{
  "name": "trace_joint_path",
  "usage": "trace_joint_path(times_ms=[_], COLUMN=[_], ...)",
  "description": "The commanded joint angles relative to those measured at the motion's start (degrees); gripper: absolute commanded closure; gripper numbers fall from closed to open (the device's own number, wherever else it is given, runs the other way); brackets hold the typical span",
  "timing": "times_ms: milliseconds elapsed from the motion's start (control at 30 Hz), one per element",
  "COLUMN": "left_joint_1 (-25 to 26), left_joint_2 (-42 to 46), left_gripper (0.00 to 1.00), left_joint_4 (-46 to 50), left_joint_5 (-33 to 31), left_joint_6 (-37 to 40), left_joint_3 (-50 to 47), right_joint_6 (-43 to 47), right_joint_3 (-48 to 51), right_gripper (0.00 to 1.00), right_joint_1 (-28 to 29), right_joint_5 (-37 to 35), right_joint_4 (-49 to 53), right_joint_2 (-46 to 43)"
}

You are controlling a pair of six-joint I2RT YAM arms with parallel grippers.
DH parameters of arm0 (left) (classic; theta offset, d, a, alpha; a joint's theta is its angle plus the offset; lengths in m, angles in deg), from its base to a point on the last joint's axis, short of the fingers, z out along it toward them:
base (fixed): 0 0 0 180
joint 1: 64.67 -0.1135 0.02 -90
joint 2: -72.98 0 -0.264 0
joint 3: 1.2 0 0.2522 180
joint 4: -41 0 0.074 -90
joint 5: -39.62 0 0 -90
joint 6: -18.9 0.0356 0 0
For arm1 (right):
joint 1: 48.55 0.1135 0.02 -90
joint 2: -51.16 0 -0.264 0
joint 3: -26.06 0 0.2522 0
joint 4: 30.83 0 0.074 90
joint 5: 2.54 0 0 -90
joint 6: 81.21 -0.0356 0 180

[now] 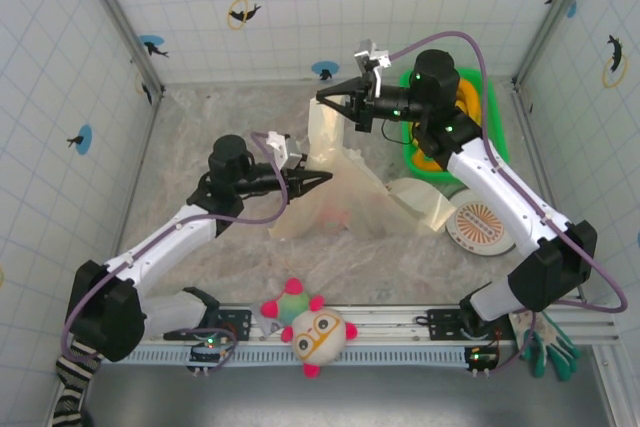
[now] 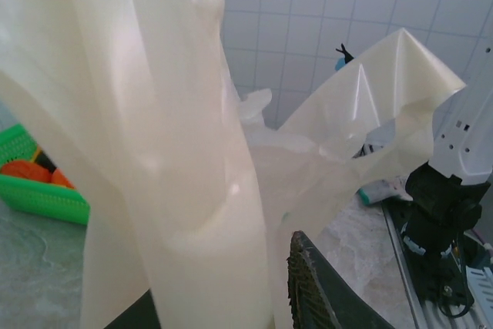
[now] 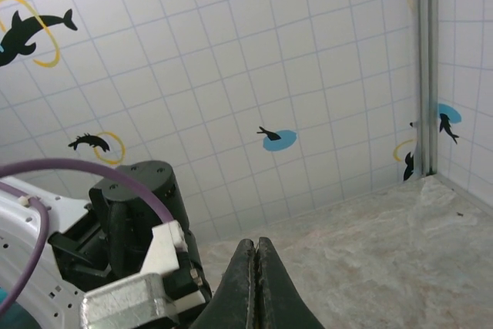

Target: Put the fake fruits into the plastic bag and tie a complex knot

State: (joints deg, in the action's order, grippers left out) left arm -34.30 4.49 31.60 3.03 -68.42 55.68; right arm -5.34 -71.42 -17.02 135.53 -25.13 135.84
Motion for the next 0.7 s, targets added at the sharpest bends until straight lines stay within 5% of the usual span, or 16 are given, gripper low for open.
trace_joint_path(times_ms=[0, 167, 467, 667], left_joint_1=[-0.31, -1.12, -7.87, -7.81], left_joint_2=[0.66, 1.79, 5.82, -1.80], left_gripper=[0.70, 0.68, 0.27, 0.23], left_joint_4=[-3.06, -3.59, 0.33, 0.59], left_joint_5=[-0.07, 0.50, 0.29, 2.47], left_joint_6=[-1.13, -1.72, -2.39, -5.11], left_joint_3=[-1.60, -1.35, 8.12, 17.26], right_joint_6=[-0.79, -0.73, 0.63, 2.28], right_joint_3=[-2.00, -2.40, -1.88, -2.03], right_gripper=[1.00, 1.00, 1.00, 1.00], right_joint_1=[0.18, 0.35, 1.37, 2.74], right_joint_5=[-1.45, -1.40, -0.54, -0.26], right_joint_4=[-4.45, -4.49, -4.14, -4.81], right_joint_2=[-2.34, -2.20, -1.89, -1.13])
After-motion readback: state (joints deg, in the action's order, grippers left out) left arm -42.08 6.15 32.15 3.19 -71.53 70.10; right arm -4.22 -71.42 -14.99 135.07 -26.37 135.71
